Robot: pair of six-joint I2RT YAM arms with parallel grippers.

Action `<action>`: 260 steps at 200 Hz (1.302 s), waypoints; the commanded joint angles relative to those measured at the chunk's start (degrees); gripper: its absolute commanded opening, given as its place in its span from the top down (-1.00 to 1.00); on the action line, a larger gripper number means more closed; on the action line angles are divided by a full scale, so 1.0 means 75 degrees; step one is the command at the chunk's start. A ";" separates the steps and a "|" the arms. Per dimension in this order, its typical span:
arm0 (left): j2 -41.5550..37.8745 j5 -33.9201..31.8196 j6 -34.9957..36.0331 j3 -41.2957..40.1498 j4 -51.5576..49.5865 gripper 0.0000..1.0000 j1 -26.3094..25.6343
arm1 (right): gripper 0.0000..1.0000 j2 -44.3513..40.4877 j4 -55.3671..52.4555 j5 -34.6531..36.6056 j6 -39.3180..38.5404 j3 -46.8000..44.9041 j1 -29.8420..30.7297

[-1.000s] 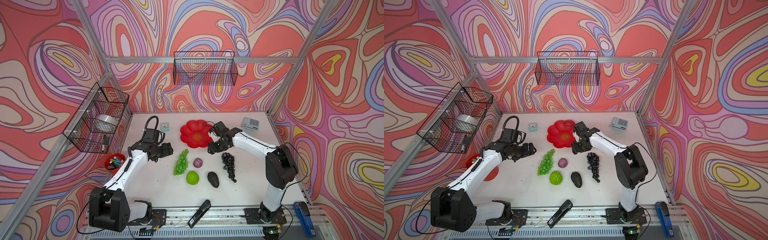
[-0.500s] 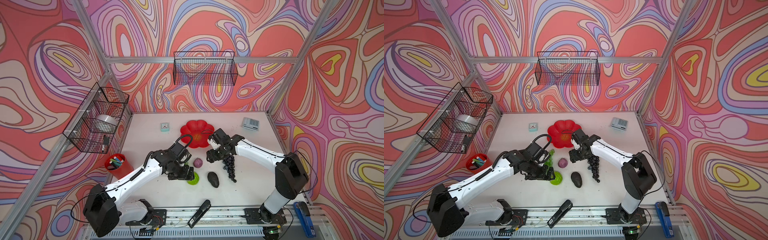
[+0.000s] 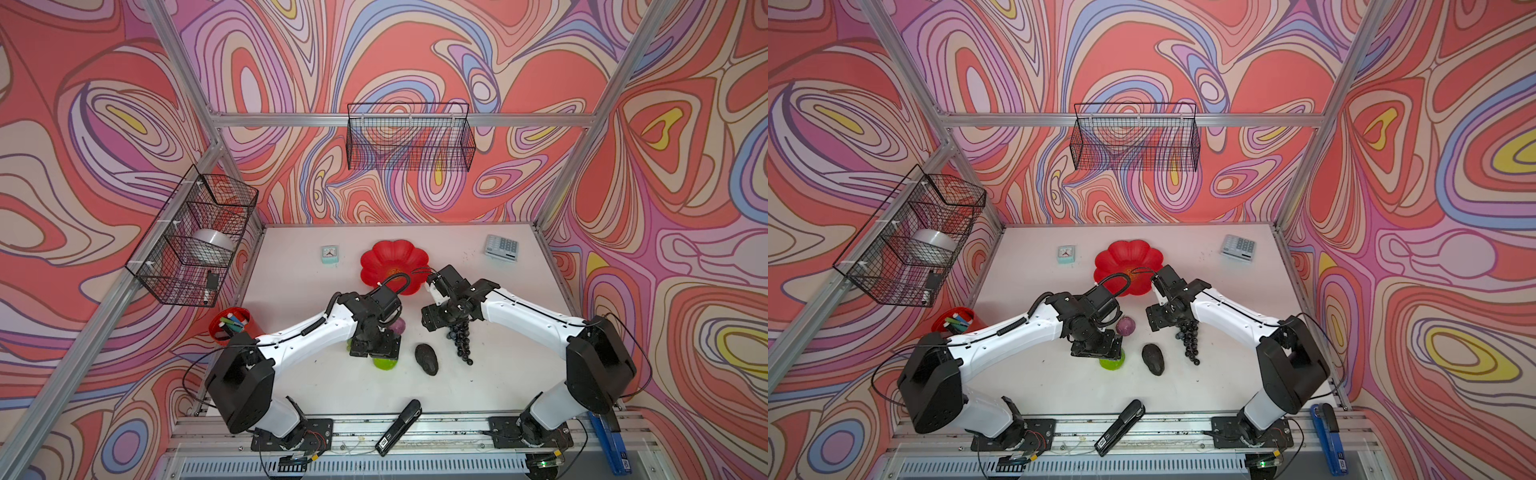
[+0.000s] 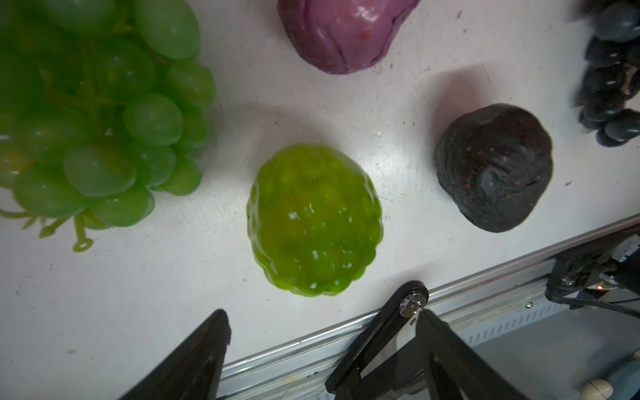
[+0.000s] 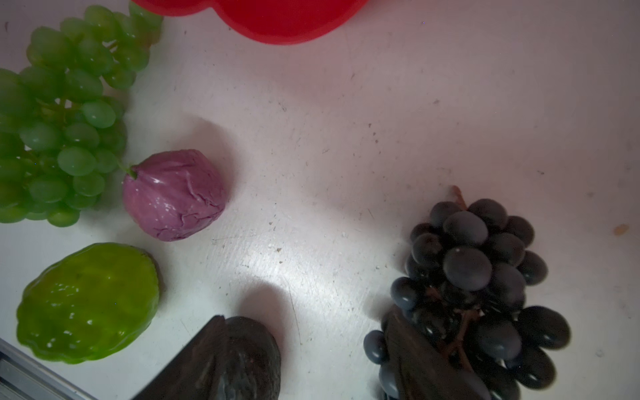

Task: Arrange fruit in a fruit bowl
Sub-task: Pick up the fruit from the bottom-center of the table.

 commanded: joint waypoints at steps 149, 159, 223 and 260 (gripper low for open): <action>0.1691 -0.0289 -0.0397 0.0410 0.0519 -0.63 -0.0434 | -0.49 -0.0697 0.0563 -0.0487 -0.0263 -0.0718 -0.0518; 0.1726 -0.0300 -0.0394 0.0418 0.0586 -0.62 -0.0428 | -0.49 -0.0702 0.0573 -0.0490 -0.0257 -0.0739 -0.0527; 0.1805 -0.0266 -0.0369 0.0349 0.0848 -0.26 -0.0427 | -0.47 -0.0749 0.0492 -0.0434 -0.0251 -0.0718 -0.0530; 0.1490 -0.0257 -0.0261 0.0187 0.0870 -0.02 -0.0429 | -0.46 -0.0749 0.0497 -0.0445 -0.0228 -0.0695 -0.0530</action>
